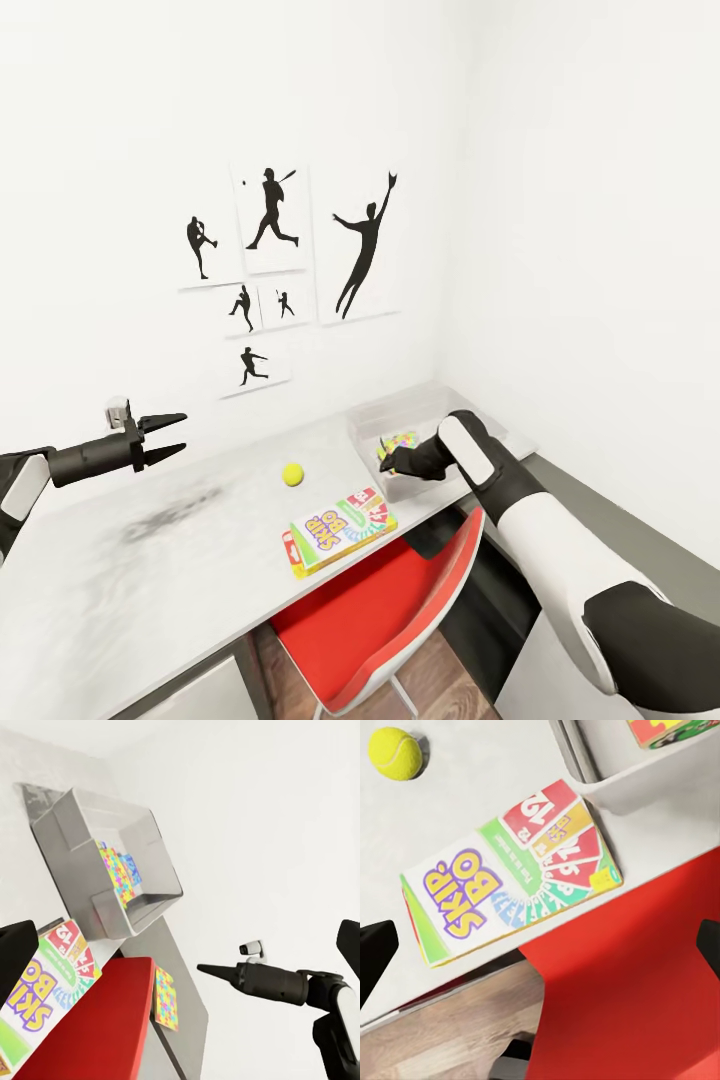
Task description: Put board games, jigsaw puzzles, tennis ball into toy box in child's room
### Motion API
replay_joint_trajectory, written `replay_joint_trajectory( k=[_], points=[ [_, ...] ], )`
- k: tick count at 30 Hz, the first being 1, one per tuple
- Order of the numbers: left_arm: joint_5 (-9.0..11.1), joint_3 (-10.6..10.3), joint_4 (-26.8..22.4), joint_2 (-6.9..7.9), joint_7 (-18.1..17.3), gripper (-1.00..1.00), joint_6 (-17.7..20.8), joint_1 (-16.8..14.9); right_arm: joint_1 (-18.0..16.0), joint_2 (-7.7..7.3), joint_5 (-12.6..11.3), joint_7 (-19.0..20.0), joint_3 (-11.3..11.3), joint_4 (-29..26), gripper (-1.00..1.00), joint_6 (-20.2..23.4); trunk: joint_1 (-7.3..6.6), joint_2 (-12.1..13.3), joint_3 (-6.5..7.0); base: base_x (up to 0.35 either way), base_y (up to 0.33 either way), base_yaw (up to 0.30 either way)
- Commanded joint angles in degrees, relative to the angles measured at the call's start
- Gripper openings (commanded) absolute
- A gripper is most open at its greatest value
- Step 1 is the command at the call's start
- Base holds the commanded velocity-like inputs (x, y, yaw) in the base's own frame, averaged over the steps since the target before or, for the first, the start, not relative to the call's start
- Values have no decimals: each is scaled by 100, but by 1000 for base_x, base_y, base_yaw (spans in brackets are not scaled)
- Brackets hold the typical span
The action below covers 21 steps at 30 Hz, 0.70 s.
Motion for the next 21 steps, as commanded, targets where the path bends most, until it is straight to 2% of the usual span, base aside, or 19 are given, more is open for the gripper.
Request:
replay_joint_trajectory(
  k=[1,6,9,16,21],
  points=[
    [-14,7,1,0,-22,100,23,-6,-5,-4,-60,-59,23,-5,100,7,4,-14,-14,0,0,0],
    [-14,7,4,-1,-21,100,23,-6,22,-4,-57,-59,77,-24,100,7,4,-14,-14,0,0,0],
    [-14,7,5,-1,-20,100,23,-6,36,-3,-51,-58,196,-30,100,7,4,-14,-14,0,0,0],
    [-14,2,4,-1,-19,100,23,-6,69,-16,-33,-50,626,-41,100,7,4,-14,-14,0,0,0],
    [-14,0,5,1,-19,100,23,-6,95,-18,-28,-48,706,-50,100,7,4,-14,-14,0,0,0]
  ],
)
